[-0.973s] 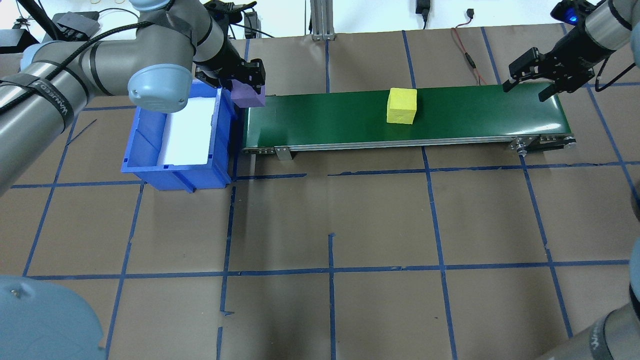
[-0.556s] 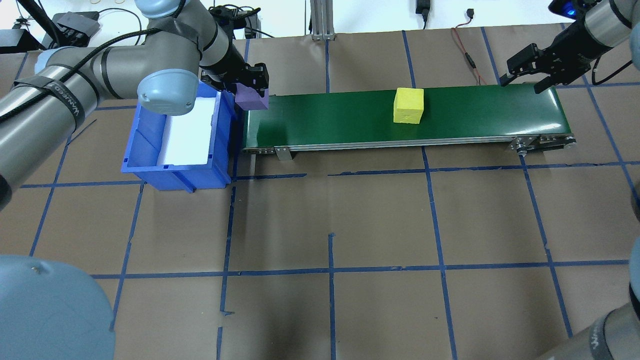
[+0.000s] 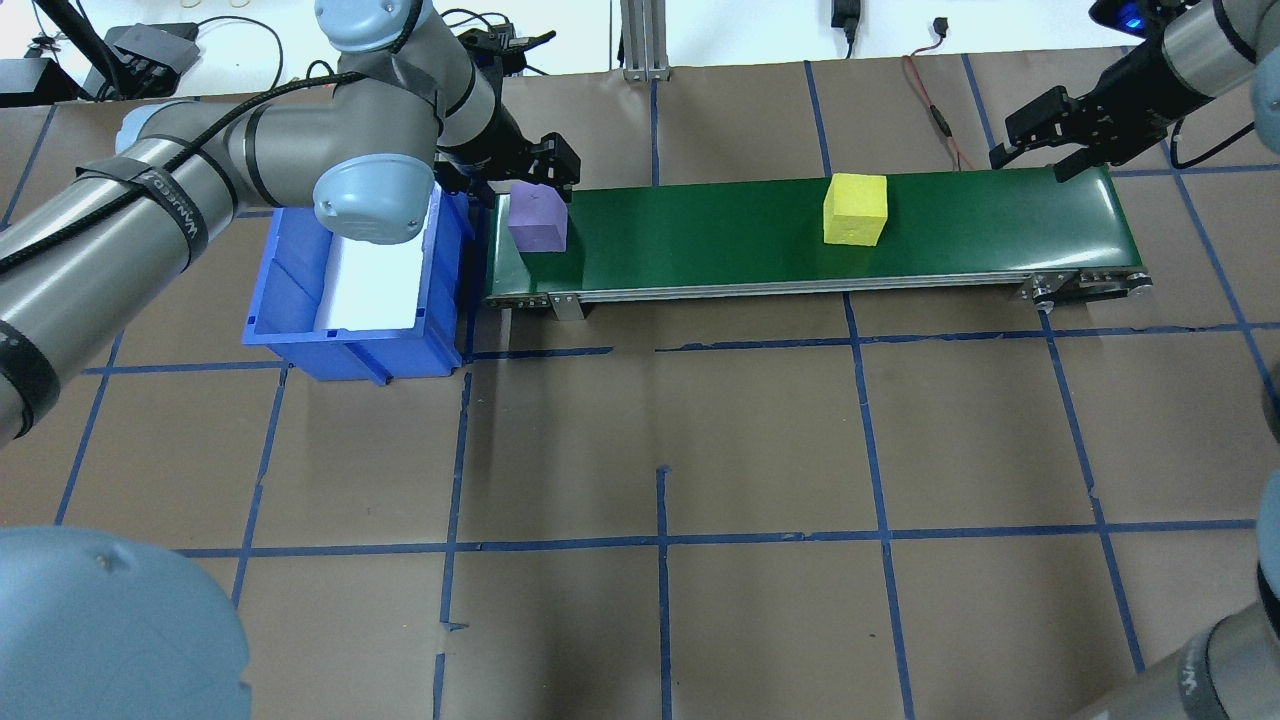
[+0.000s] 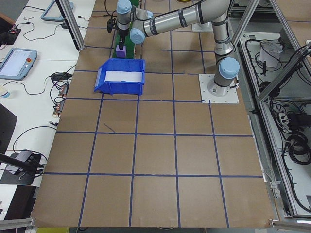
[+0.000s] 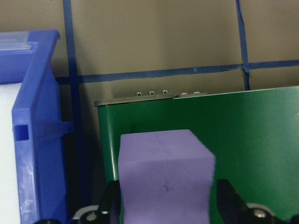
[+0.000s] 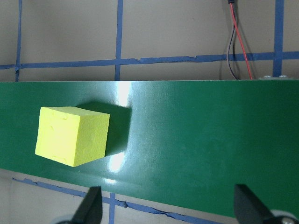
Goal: Move block left to right into plate
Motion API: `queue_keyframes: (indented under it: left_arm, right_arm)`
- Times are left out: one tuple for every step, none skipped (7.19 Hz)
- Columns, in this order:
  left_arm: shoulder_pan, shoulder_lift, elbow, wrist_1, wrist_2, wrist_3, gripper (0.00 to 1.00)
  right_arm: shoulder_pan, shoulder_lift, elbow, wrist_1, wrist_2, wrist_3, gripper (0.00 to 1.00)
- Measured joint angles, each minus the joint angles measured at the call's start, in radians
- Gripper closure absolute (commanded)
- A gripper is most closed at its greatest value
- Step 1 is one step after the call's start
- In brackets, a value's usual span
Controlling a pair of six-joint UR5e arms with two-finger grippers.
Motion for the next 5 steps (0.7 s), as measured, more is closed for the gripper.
queue_keyframes:
  left_arm:
    - [-0.009, 0.042, 0.006, -0.028, 0.012, -0.006, 0.0]
    - [-0.012, 0.097, 0.012, -0.083, 0.037, -0.008, 0.0]
    - [-0.013, 0.149, 0.019, -0.147, 0.074, -0.007, 0.0]
    - [-0.012, 0.19, 0.024, -0.212, 0.107, -0.005, 0.0]
    - [-0.007, 0.226, 0.026, -0.279, 0.125, -0.003, 0.0]
  right_arm:
    - [0.0, 0.002, -0.001, 0.003, 0.0, 0.002, 0.0]
    - [0.0, 0.005, -0.002, 0.003, 0.0, 0.004, 0.0]
    - [0.0, 0.009, -0.005, 0.002, 0.001, 0.006, 0.0]
    - [0.0, 0.015, -0.009, -0.002, 0.001, 0.007, 0.0]
    - [0.0, 0.023, -0.012, -0.006, 0.001, 0.008, 0.0]
